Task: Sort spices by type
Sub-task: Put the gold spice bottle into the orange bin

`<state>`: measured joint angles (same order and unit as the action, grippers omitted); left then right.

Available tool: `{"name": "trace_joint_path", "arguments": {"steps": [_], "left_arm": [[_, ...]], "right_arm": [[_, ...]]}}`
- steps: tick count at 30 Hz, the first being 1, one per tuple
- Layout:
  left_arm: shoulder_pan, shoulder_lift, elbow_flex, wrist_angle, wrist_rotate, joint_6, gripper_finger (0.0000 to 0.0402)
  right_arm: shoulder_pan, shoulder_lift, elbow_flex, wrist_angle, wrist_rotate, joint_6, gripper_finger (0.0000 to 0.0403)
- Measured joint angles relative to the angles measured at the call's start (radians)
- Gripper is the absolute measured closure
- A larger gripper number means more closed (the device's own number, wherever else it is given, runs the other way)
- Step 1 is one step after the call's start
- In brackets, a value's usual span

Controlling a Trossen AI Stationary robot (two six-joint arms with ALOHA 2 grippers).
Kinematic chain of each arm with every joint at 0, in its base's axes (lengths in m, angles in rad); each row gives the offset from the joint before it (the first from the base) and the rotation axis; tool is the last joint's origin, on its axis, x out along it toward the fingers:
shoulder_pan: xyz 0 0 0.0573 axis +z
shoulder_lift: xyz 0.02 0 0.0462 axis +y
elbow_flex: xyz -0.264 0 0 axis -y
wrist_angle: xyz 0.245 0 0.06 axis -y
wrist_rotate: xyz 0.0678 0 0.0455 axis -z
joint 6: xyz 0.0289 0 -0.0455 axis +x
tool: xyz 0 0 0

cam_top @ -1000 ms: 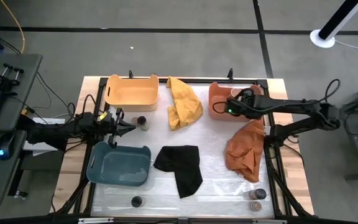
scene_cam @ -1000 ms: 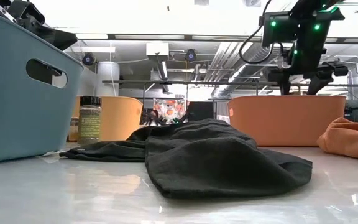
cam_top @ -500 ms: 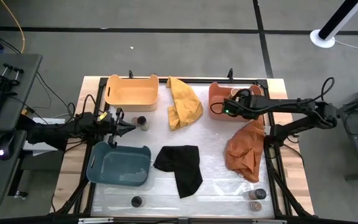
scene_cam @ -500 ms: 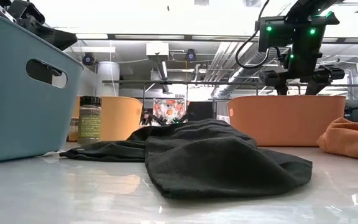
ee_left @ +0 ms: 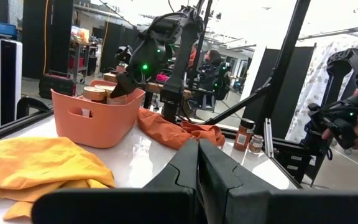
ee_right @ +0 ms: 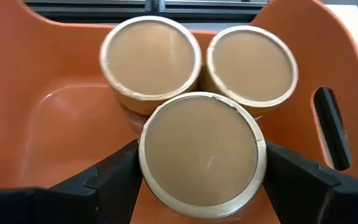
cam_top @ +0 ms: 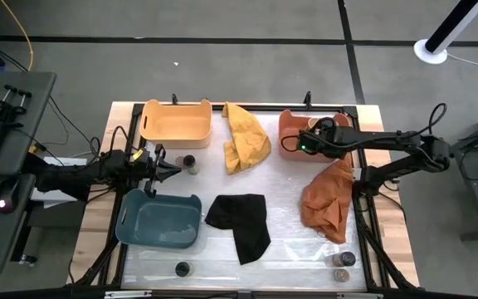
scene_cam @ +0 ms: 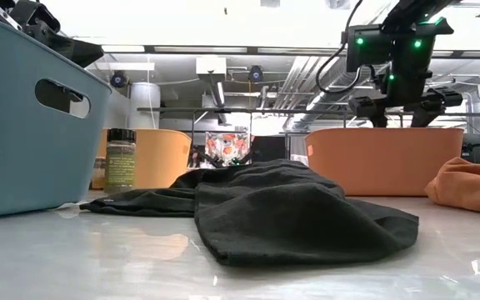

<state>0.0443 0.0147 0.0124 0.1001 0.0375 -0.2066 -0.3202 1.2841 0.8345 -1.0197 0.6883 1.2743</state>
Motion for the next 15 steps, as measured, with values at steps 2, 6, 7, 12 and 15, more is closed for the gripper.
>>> {"name": "trace_joint_path", "arguments": {"steps": [2,6,7,12,15], "left_arm": [[0.0,0.0,0.0,0.0,0.0,0.0,0.0401],[0.0,0.0,0.0,0.0,0.0,0.0,0.0401],[0.0,0.0,0.0,0.0,0.0,0.0,0.0401],[0.0,0.0,0.0,0.0,0.0,0.0,0.0401],[0.0,0.0,0.0,0.0,0.0,0.0,0.0401]], "right_arm": [[-0.009,0.004,0.0,-0.005,0.001,0.0,0.0114],[-0.023,0.006,0.0,-0.008,-0.009,0.004,0.0114],[-0.026,0.007,0.0,-0.007,-0.009,0.005,0.0114],[-0.027,0.007,0.0,-0.002,-0.009,0.006,0.0113],[-0.027,0.007,0.0,-0.002,-0.01,0.007,0.0109]]}}
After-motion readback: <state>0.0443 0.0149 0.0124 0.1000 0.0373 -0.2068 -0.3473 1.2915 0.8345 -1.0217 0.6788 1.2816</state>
